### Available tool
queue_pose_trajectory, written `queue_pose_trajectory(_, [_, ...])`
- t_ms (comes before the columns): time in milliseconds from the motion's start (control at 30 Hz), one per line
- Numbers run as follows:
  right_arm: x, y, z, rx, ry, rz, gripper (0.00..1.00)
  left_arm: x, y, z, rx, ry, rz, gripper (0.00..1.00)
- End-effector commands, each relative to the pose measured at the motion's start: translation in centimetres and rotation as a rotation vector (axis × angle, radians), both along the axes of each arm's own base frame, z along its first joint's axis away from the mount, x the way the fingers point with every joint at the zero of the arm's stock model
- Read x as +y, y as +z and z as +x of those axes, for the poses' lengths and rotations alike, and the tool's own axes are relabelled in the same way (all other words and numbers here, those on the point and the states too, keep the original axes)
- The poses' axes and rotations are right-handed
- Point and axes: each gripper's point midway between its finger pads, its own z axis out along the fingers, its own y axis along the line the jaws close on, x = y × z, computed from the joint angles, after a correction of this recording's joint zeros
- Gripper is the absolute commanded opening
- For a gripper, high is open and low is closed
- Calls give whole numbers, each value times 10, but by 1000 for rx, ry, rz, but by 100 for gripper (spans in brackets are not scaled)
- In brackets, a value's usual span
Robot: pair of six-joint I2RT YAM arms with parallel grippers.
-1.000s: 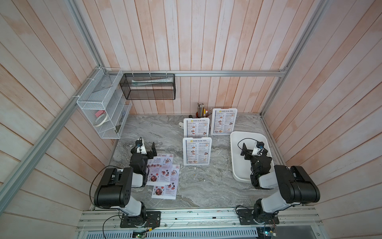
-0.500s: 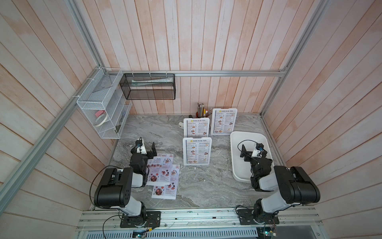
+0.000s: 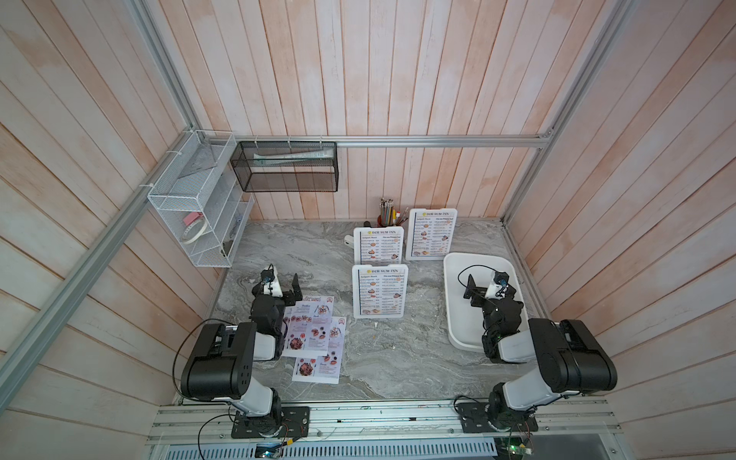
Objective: Replace the menus in the menu holders
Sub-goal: Reset both arms
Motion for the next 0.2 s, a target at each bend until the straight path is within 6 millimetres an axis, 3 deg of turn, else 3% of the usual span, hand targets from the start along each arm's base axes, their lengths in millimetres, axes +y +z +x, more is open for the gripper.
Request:
queue_pose_trajectory(0, [2,-4,4,20,7,1,98,0,0,0,-5,6,16,100])
queue_pose_trajectory(167, [-2,-4,4,15,47,42,98,0,0,0,-6,6,15,100])
